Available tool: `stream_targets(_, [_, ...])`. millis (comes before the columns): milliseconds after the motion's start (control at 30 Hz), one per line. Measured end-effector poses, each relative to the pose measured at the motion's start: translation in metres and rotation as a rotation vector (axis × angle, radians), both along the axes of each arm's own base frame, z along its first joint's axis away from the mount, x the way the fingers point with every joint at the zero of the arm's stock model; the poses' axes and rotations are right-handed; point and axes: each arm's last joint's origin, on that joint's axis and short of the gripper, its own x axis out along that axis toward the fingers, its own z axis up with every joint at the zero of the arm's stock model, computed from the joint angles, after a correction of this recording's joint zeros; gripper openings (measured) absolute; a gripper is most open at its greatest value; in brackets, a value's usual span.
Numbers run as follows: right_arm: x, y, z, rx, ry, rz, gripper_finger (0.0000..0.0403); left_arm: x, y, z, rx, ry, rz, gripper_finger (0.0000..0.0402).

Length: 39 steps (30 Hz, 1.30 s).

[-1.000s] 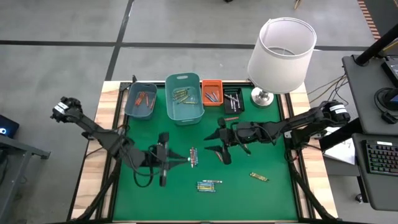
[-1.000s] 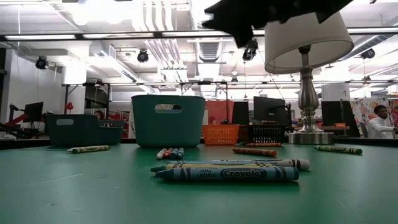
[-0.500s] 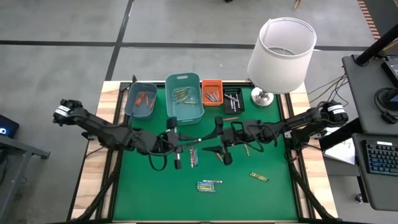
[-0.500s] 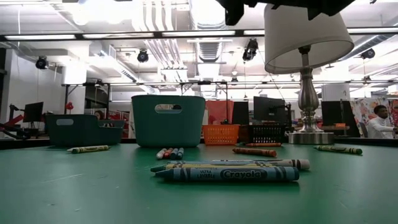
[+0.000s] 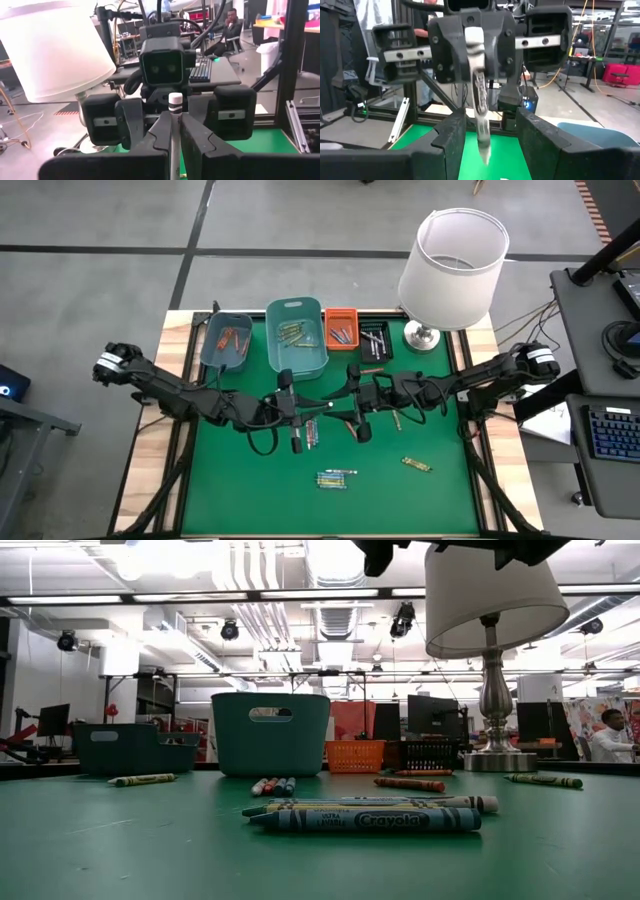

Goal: Sort crayons
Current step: Put the white crayon into the black bin

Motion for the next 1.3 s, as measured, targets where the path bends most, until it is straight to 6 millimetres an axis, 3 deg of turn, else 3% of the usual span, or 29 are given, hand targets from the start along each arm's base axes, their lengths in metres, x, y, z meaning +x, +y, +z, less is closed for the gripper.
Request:
stream_targets(167, [0.0, 0.0, 0.0, 0.003, 0.003, 0.0, 0.0132, 0.003, 0.001, -0.003, -0.006, 0.005, 0.005, 0.0])
stream_targets(433, [0.0, 0.0, 0.0, 0.002, 0.004, 0.001, 0.0021, 0.003, 0.001, -0.003, -0.026, -0.001, 0.011, 0.0017])
stream_targets(733, [0.0, -0.001, -0.001, 0.056, 0.023, -0.017, 0.002, 0.0, 0.002, -0.001, -0.004, 0.013, 0.009, 0.01])
stream_targets(1033, [-0.011, -0.021, -0.005, 0.041, 0.181, -0.481, 0.0019, -0.024, 0.013, 0.013, 0.029, 0.085, 0.104, 0.0137])
stream_targets(1300, [-0.008, -0.068, -0.008, 0.094, 0.472, -0.851, 0.0018, -0.04, 0.021, 0.02, 0.051, 0.131, 0.199, 0.0138])
